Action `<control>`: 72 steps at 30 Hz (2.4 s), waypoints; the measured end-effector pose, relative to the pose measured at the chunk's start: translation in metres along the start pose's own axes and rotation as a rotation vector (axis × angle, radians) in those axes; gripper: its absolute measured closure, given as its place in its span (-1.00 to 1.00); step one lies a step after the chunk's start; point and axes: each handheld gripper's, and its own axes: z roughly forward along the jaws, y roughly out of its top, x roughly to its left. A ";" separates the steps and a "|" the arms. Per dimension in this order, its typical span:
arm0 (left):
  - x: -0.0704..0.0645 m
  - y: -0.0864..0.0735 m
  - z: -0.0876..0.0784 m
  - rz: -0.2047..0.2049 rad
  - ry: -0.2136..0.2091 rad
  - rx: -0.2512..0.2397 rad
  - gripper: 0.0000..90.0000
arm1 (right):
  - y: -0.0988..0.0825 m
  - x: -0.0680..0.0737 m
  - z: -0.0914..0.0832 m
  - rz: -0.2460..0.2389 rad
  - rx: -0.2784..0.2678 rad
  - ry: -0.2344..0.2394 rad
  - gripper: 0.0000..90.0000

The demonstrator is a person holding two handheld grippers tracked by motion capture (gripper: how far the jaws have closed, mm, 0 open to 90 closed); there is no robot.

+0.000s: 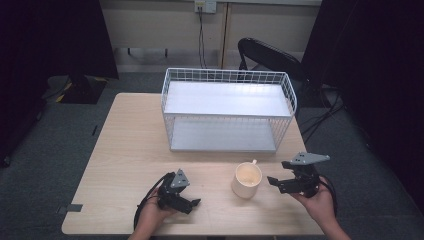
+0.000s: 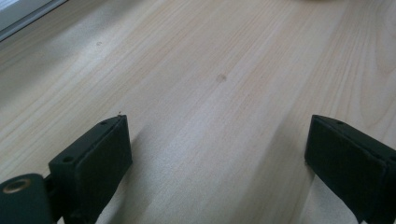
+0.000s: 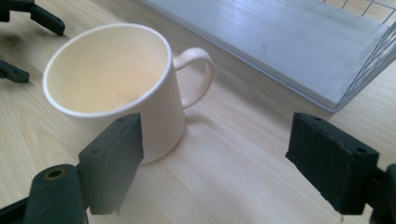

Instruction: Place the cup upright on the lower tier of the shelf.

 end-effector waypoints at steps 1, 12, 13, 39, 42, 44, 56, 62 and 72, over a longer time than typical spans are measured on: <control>0.000 0.000 0.000 0.000 0.000 0.000 -0.85 | 0.000 0.000 0.000 0.000 0.000 0.000 -0.61; 0.000 0.000 0.000 -0.001 0.004 0.000 -0.85 | 0.022 0.011 -0.002 -0.021 -0.017 0.034 -0.59; 0.000 0.000 0.000 -0.001 0.004 0.000 -0.85 | 0.024 0.013 0.000 -0.021 -0.019 0.040 -0.59; -0.001 0.000 0.000 -0.003 0.007 -0.001 -0.85 | 0.022 0.028 0.048 0.042 0.025 0.083 -0.20; -0.001 0.000 0.000 -0.003 0.007 0.000 -0.85 | 0.020 0.028 0.048 0.046 0.030 0.081 -0.11; -0.001 0.000 0.000 -0.008 0.007 0.000 -0.85 | 0.020 0.028 0.049 0.049 0.035 0.079 -0.09; -0.001 0.000 0.000 -0.009 0.008 0.000 -0.85 | 0.019 0.031 0.056 0.043 0.054 0.048 0.29; -0.001 0.000 0.000 -0.010 0.009 -0.001 -0.85 | 0.023 0.032 0.058 0.040 0.065 0.009 0.54; -0.001 0.000 0.000 -0.012 0.010 -0.002 -0.85 | 0.026 0.035 0.059 0.014 0.070 -0.033 0.80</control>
